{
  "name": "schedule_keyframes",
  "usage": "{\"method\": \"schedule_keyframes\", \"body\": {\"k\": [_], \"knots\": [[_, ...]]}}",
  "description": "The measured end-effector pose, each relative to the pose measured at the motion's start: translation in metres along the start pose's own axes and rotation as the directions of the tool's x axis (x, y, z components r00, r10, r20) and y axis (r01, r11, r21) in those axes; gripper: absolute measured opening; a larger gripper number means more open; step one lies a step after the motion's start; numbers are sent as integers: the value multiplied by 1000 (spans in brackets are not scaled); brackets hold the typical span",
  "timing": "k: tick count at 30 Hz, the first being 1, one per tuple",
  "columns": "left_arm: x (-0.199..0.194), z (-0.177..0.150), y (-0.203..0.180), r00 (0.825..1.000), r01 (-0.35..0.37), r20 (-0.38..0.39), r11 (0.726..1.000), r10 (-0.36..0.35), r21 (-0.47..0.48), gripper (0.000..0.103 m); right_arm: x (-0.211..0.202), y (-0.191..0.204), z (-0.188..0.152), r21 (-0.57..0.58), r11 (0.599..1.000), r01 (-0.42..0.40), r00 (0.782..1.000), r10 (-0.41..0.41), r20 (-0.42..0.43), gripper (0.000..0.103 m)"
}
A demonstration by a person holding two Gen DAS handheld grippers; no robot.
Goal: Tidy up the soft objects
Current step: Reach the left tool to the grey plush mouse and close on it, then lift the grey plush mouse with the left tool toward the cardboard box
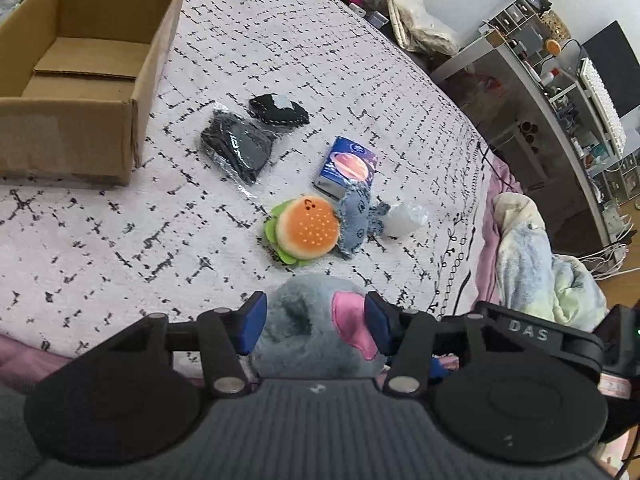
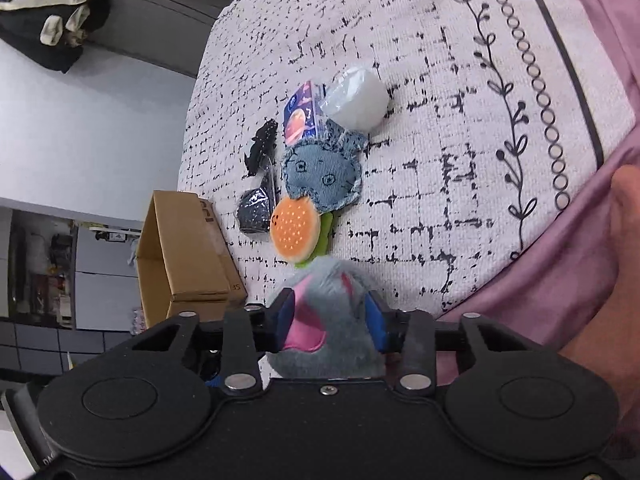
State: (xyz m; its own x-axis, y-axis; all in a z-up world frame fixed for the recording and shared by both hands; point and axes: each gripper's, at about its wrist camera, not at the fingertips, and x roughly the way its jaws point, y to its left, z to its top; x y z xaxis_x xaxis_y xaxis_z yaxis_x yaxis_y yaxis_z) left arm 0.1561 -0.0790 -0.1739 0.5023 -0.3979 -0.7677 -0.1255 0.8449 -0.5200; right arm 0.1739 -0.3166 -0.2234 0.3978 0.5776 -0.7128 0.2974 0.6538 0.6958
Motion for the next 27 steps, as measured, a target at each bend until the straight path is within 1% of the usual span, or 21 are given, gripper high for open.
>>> {"method": "schedule_keyframes", "body": {"k": [1, 2, 3, 4, 5, 6, 8, 11, 17, 21, 27], "knots": [[3, -1, 1, 1000, 5, -8, 1000, -5, -7, 53, 4, -2, 0, 20, 1000, -8, 1000, 8, -16, 32], [6, -3, 4, 1000, 1, -10, 1000, -1, -22, 53, 7, -4, 0, 32, 999, -3, 1000, 4, -22, 32], [8, -4, 7, 1000, -2, -13, 999, 1, -44, 46, 8, -5, 0, 40, 999, -4, 1000, 5, -25, 31], [9, -4, 9, 1000, 9, -11, 998, -10, -59, 41, 9, -6, 0, 47, 999, -12, 1000, 14, -27, 30], [8, -3, 9, 1000, 28, -7, 997, -29, -69, 31, 10, -6, 0, 48, 999, -22, 999, 23, -28, 28], [6, -2, 7, 999, 38, -6, 997, -38, -71, 25, 10, -6, -1, 47, 998, -30, 999, 32, -29, 27], [3, 0, 3, 1000, 22, 1, 998, -22, -66, 23, 7, -4, -2, 39, 998, -56, 998, 56, -24, 24], [-5, 2, 1, 1000, 23, 19, 997, -21, -68, 20, 3, 1, -3, 20, 996, -93, 996, 93, -8, 23], [-27, 6, -4, 998, 28, 65, 999, -26, -44, 20, -6, 19, -7, -52, 987, -150, 988, 151, 21, 22], [-42, 11, -3, 995, 40, 97, 997, -34, -62, 20, -10, 33, -8, -123, 977, -175, 982, 182, 43, 22], [-64, 20, -4, 989, 45, 142, 997, -36, -62, 20, -16, 51, -9, -179, 954, -239, 965, 254, 65, 20]]}}
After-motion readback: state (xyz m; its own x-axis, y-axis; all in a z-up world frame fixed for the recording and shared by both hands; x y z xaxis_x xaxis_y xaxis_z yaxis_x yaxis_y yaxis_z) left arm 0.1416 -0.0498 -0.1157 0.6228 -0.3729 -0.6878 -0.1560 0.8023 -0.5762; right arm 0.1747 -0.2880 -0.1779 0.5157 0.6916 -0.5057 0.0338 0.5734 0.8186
